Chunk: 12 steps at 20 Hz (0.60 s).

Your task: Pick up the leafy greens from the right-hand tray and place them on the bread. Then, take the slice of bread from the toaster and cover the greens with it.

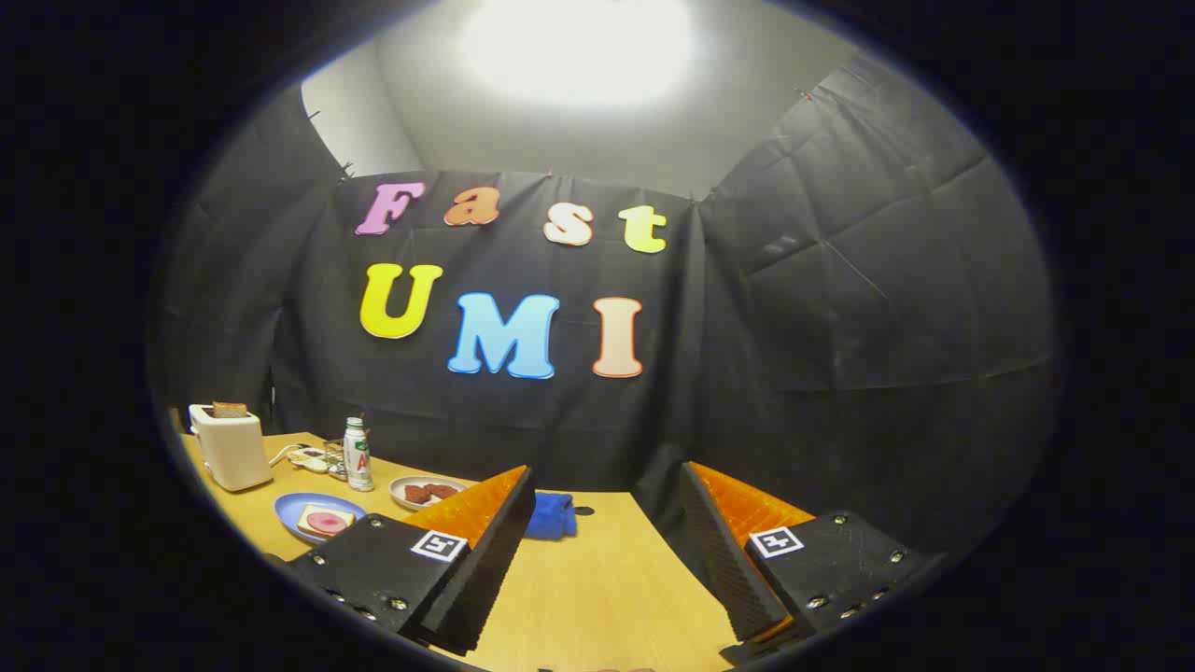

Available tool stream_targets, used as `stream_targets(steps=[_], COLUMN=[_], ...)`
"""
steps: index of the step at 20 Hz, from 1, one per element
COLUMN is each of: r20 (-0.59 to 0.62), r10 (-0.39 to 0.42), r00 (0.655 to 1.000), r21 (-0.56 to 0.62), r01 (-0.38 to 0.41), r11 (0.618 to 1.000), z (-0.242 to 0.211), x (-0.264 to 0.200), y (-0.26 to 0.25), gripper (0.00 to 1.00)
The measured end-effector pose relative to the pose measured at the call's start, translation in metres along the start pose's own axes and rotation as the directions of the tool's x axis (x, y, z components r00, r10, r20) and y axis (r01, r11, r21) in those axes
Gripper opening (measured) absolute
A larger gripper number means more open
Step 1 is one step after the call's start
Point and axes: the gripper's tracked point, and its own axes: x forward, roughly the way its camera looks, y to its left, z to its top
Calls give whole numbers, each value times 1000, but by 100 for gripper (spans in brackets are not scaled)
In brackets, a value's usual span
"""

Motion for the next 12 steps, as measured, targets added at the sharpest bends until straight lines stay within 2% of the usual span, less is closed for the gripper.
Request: stream_targets(steps=[6,12], r20=[-45,-128], r10=[141,188], r00=[989,974], r21=[8,40], r01=[-141,-184], r11=[990,982], z=[-11,-55], x=[27,61], y=[109,167], gripper=[95,95])
